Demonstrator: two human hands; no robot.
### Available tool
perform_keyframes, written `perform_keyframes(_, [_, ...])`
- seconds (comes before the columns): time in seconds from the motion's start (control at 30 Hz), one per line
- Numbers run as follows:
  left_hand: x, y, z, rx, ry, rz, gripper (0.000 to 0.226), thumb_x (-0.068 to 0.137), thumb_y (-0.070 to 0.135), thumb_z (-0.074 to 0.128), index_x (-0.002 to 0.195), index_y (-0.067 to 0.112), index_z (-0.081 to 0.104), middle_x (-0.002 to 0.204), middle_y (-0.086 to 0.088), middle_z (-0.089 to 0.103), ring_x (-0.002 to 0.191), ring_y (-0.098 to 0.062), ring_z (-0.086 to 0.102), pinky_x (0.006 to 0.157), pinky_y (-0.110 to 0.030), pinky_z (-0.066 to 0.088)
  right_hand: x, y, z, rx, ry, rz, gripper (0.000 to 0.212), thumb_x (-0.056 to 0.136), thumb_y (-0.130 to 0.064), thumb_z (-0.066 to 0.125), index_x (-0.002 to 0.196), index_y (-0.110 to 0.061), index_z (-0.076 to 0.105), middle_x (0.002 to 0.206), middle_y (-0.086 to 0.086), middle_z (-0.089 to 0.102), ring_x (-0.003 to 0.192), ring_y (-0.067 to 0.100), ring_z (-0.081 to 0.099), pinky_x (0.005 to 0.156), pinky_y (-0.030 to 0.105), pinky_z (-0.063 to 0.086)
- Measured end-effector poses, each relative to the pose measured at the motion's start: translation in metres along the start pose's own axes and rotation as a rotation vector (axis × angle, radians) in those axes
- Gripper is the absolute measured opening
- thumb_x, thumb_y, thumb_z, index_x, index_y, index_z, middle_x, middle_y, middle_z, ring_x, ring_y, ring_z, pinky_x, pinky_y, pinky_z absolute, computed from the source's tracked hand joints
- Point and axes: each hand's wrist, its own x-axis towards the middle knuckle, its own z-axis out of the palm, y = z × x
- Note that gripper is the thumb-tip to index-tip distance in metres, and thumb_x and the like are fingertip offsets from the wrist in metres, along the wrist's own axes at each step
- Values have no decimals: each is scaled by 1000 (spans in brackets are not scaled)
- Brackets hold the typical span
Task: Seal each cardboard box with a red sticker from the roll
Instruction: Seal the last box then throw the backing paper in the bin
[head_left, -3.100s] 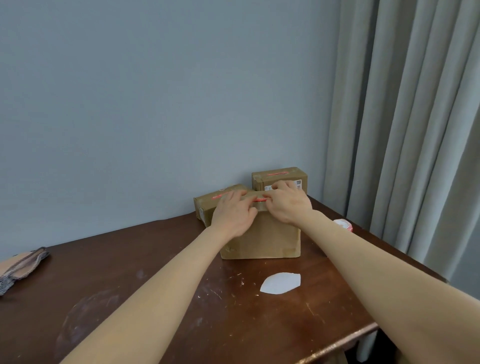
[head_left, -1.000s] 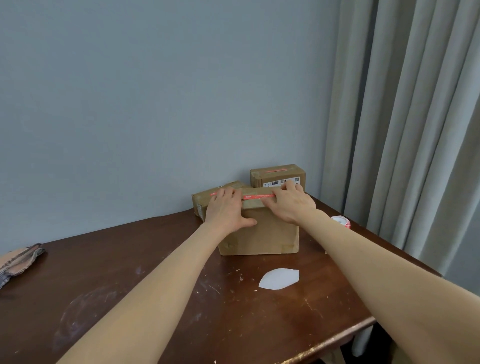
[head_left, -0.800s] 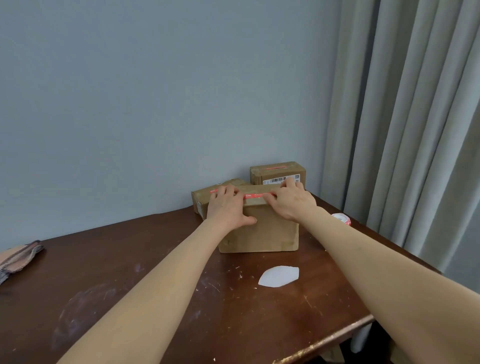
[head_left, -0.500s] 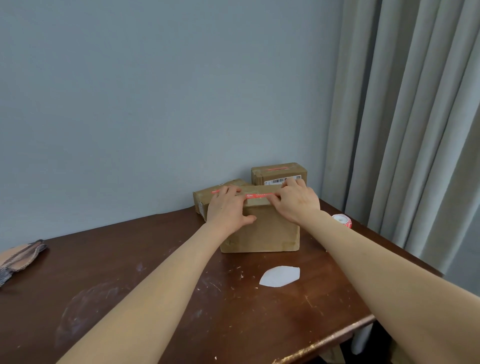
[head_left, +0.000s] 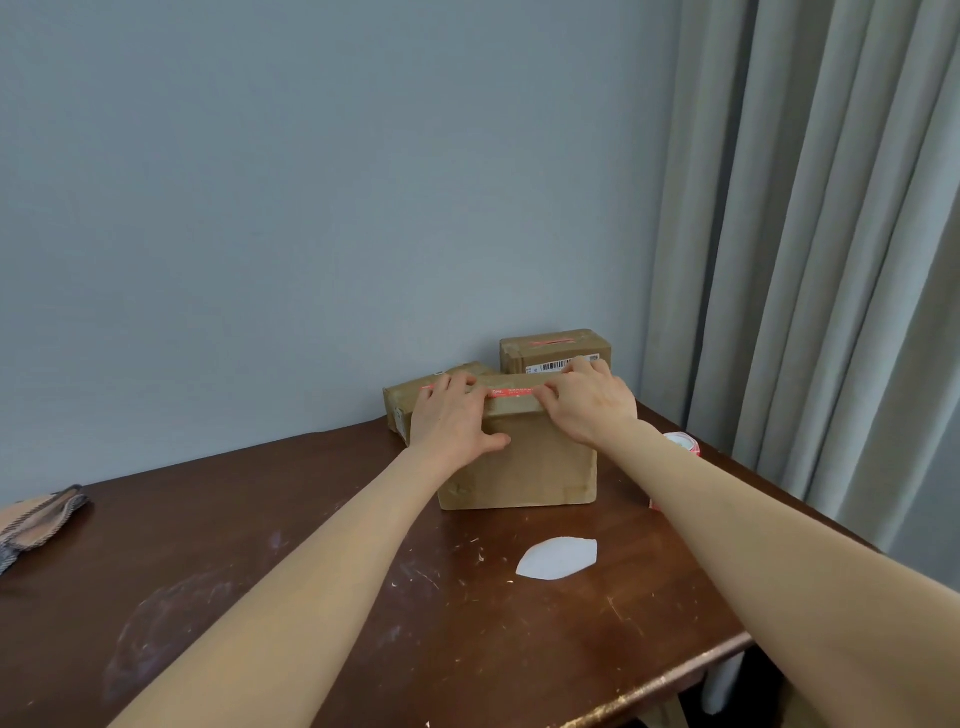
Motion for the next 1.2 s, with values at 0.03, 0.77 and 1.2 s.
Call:
perform_keyframes(0.03, [1,0,0,3,-6,-10,74,78,63,59,138,24,43,142,-1,40,130,-22,35,104,-37,32,1,1,0,-5,-12,6,49,100,-47,28,125,-21,62,131,10,48,124,30,39,95,43,40])
perform_keyframes(0.77, [-1,5,0,31,11,-7,60,84,58,54,137,31,47,141,2,44,130,-20,36,103,-38,31,-3,1,1,-34,4,-41,44,99,-45,33,123,-26,65,137,6,48,133,27,34,104,42,33])
perform_keyframes(1.2, [9,3,-3,19,-43,-33,75,76,66,58,139,28,43,139,-3,41,128,-23,35,100,-38,33,4,5,5,19,-95,32,47,100,-41,25,134,-25,53,142,11,40,134,32,30,105,46,33])
